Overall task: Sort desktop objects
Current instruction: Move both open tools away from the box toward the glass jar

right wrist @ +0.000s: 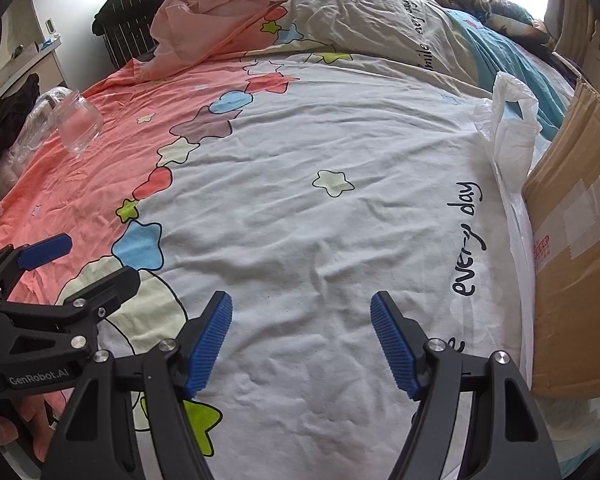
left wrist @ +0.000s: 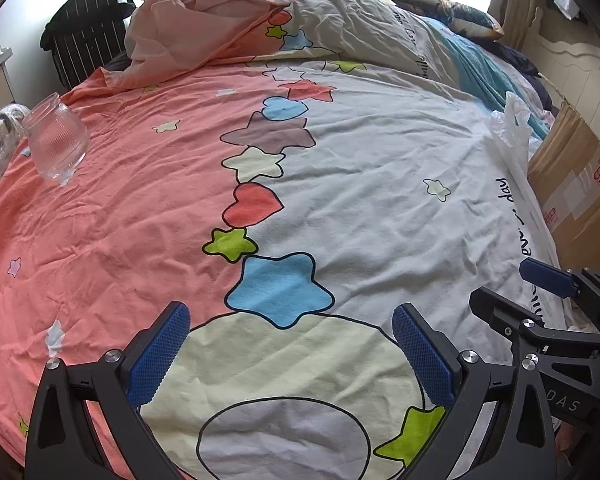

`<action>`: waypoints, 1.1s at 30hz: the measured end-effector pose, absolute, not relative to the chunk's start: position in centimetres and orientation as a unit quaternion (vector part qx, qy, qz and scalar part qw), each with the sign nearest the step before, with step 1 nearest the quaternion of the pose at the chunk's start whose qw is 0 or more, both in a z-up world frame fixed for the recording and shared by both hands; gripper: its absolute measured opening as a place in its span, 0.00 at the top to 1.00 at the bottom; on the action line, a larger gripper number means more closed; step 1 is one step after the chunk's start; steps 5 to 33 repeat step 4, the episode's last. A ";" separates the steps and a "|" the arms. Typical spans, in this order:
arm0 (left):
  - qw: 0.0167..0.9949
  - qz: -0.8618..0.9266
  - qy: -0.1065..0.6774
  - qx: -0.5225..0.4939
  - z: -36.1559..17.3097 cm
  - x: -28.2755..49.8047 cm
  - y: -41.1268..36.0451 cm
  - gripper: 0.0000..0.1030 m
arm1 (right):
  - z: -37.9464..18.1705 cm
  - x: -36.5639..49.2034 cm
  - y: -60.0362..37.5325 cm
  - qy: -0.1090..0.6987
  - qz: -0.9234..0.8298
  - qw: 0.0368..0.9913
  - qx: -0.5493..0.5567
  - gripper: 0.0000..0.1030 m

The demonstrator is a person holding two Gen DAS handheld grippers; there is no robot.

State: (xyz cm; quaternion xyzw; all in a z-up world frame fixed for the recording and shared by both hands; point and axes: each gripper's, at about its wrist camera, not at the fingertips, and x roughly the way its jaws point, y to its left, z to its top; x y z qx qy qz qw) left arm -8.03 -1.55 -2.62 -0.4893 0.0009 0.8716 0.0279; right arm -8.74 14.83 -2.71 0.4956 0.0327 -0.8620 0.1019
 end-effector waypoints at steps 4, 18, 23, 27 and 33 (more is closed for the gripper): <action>0.024 0.877 0.011 -0.479 -2.5 -7.9 -1.5 0.00 | -2.8 -8.8 14.7 0.029 -0.862 0.102 0.495 0.34; 0.024 0.877 0.011 -0.479 -2.5 -7.9 -1.5 0.00 | -2.8 -8.8 14.7 0.029 -0.862 0.102 0.495 0.34; 0.024 0.877 0.011 -0.479 -2.5 -7.9 -1.5 0.00 | -2.8 -8.8 14.7 0.029 -0.862 0.102 0.495 0.34; 0.024 0.877 0.011 -0.479 -2.5 -7.9 -1.5 0.00 | -2.8 -8.8 14.7 0.029 -0.862 0.102 0.495 0.34; 0.024 0.877 0.011 -0.479 -2.5 -7.9 -1.5 0.00 | -2.8 -8.8 14.7 0.029 -0.862 0.102 0.495 0.34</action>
